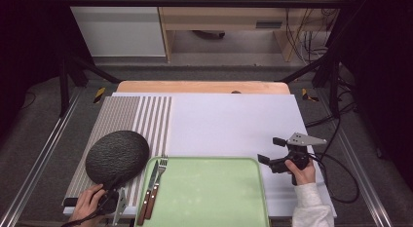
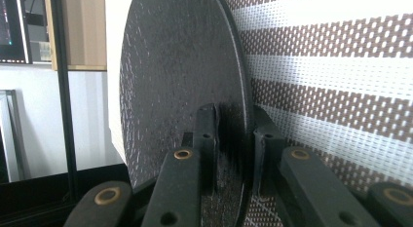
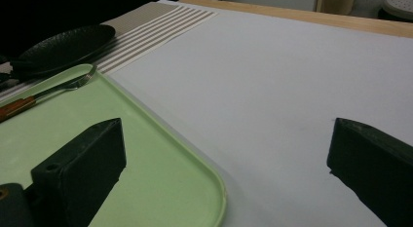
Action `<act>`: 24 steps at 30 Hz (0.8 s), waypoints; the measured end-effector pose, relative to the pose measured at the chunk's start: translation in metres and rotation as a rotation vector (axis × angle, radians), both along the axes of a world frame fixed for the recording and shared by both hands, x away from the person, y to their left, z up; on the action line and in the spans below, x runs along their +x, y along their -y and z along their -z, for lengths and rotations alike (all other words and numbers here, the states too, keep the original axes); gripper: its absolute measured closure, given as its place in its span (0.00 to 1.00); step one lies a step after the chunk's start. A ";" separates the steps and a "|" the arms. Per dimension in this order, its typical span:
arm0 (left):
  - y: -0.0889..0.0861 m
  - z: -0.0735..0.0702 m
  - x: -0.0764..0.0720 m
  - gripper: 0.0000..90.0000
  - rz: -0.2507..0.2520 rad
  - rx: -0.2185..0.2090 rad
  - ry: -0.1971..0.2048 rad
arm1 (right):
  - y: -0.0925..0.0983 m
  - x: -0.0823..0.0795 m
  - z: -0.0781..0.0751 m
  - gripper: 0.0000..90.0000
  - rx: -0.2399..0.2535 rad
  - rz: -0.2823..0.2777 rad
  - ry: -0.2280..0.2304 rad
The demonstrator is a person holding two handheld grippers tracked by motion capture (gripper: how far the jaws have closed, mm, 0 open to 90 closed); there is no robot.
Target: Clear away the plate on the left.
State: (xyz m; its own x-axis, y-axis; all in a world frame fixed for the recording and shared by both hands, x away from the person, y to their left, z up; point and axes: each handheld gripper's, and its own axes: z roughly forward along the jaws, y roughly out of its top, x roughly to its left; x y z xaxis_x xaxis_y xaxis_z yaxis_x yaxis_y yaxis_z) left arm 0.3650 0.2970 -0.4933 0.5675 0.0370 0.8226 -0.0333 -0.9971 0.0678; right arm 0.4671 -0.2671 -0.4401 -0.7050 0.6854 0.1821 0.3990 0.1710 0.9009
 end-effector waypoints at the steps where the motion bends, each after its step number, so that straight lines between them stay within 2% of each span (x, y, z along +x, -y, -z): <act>1: 0.000 0.000 0.000 0.85 0.003 0.007 0.001 | 0.000 0.000 0.000 0.01 -0.001 0.000 -0.001; 9: 0.002 0.000 -0.001 0.87 -0.001 0.025 0.004 | 0.000 0.000 0.000 0.01 -0.002 0.001 -0.001; 24: -0.001 -0.012 -0.002 0.95 -0.009 -0.032 0.068 | 0.000 0.000 0.001 0.01 -0.008 0.002 -0.003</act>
